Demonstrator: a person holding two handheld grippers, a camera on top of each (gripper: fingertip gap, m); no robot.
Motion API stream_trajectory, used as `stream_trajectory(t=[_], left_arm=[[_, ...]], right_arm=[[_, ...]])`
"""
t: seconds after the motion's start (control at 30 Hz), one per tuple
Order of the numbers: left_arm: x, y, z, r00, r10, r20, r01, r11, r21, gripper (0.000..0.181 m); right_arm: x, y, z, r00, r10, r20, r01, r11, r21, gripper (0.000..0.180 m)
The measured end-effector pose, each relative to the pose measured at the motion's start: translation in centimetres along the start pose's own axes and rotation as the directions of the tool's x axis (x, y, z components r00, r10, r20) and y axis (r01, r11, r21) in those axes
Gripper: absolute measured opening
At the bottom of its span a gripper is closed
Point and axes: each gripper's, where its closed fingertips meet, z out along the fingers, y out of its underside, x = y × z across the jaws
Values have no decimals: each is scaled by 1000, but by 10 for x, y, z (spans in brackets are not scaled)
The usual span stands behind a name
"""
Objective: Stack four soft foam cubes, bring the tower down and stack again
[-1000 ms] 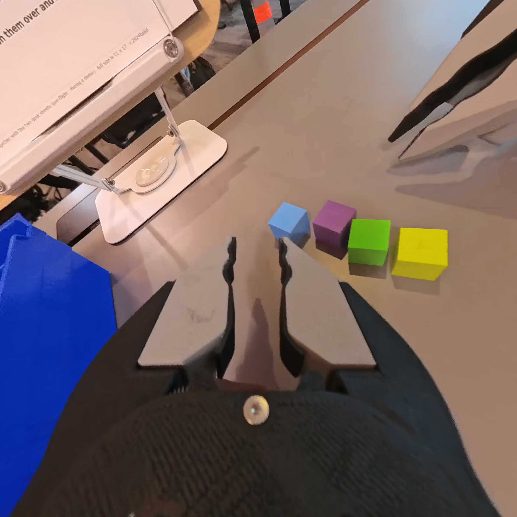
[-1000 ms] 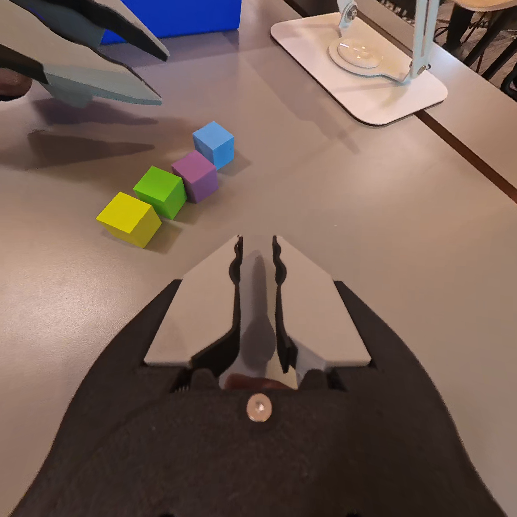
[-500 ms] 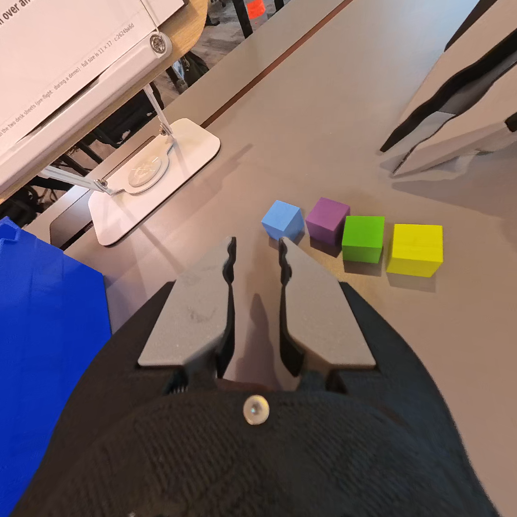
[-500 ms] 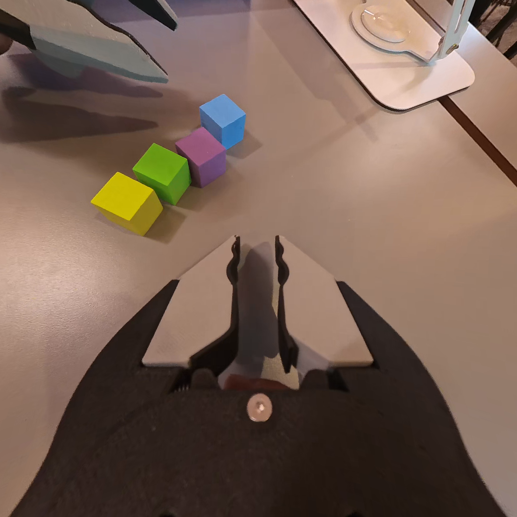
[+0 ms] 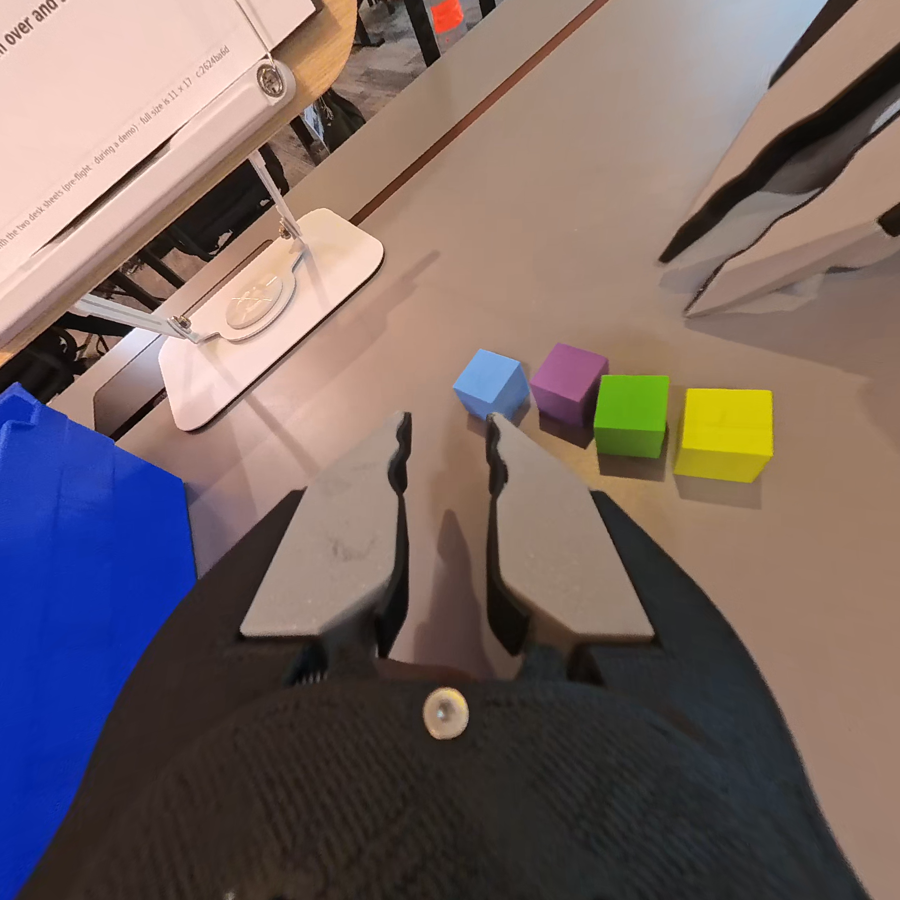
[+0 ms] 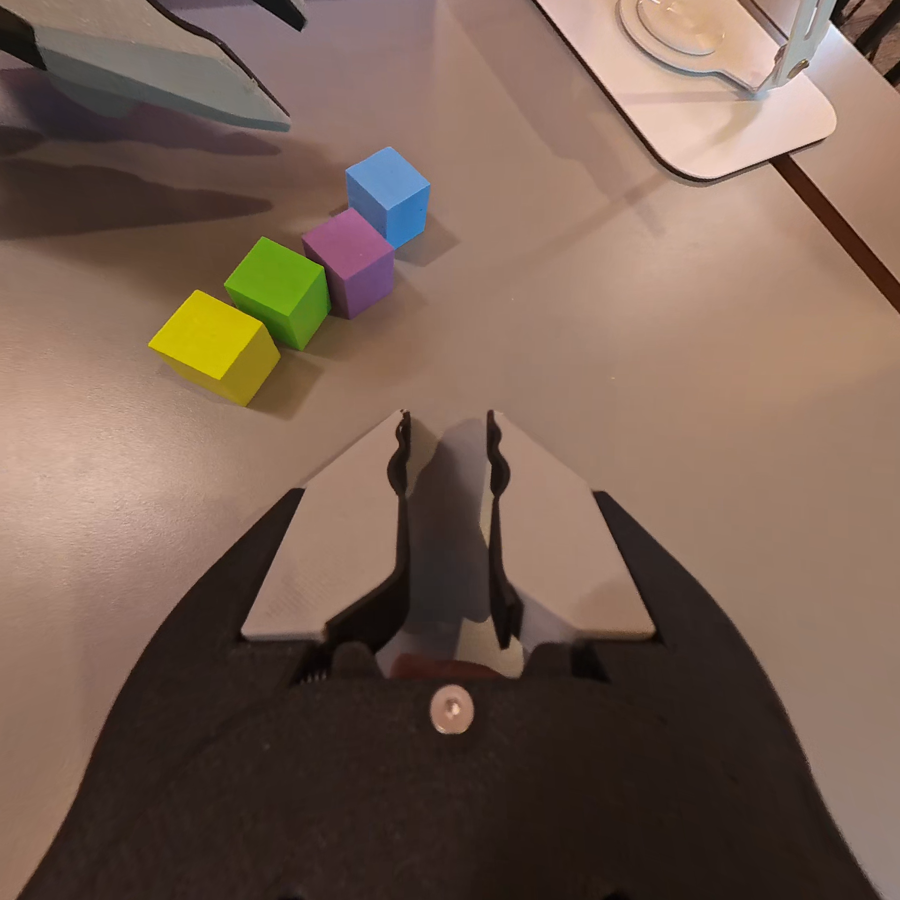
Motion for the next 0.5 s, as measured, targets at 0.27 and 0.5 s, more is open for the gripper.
stream_trajectory(t=[0.27, 0.5], left_arm=[[3, 1, 1, 1000, -4, -9, 4, 1000, -5, 30], [10, -2, -1, 998, -20, -53, 21, 1000, 13, 0]], right_arm=[[29, -4, -9, 975, 34, -219, -25, 999, 44, 34], [34, -6, -12, 959, 44, -279, -30, 998, 54, 0]])
